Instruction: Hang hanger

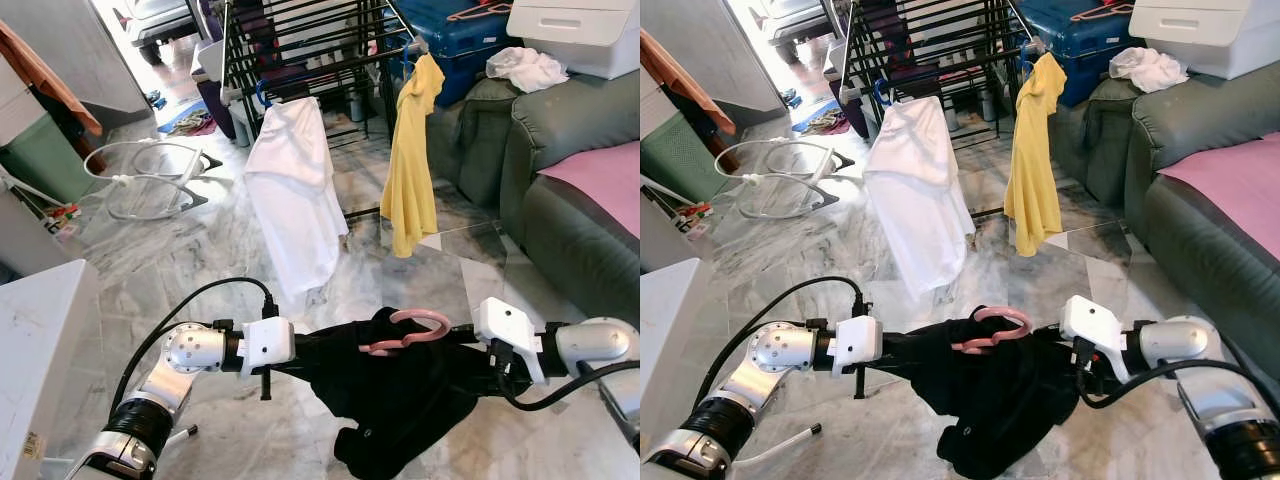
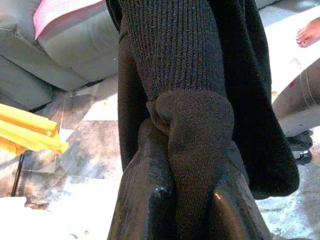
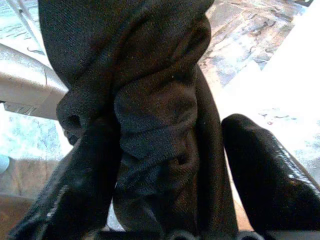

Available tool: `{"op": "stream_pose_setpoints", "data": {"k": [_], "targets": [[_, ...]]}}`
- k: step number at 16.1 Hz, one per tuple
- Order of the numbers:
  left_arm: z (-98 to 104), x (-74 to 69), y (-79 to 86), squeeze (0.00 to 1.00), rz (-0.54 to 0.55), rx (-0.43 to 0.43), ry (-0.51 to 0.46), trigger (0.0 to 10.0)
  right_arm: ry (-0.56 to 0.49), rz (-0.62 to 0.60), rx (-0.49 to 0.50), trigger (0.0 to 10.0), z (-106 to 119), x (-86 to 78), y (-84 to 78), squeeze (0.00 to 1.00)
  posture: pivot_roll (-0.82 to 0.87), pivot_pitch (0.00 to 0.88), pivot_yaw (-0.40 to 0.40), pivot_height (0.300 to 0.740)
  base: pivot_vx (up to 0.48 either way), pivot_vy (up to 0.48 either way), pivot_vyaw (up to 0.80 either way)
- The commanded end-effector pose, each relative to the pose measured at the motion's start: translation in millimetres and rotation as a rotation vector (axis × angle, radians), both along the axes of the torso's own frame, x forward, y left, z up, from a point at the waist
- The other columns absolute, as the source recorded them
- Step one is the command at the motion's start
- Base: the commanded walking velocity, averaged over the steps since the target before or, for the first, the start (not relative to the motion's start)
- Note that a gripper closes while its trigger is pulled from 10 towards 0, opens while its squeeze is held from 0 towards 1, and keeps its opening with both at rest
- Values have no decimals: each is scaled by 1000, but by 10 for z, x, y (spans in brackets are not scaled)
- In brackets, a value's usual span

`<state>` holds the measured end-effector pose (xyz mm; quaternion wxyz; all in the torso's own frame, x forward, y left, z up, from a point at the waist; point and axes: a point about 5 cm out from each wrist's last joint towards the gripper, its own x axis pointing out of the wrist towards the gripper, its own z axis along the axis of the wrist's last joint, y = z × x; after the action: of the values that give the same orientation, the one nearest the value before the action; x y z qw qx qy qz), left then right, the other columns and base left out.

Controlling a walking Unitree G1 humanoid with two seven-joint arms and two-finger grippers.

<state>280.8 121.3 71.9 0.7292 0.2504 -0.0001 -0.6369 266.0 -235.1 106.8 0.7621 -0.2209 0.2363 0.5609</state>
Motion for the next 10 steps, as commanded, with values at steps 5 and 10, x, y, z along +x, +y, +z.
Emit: {"op": "stream_pose_setpoints", "data": {"k": [5, 10], "targets": [[137, 57, -46, 0, -4, -55, -56, 0, 137, 109, -31, 0, -78, -108, -2, 0, -241, 0, 237, 740, 0, 0, 0], [139, 56, -65, 0, -5, -63, -52, 0, 123, 84, -69, 0, -113, -83, -61, 0, -242, 0, 234, 740, 0, 0, 0]]}}
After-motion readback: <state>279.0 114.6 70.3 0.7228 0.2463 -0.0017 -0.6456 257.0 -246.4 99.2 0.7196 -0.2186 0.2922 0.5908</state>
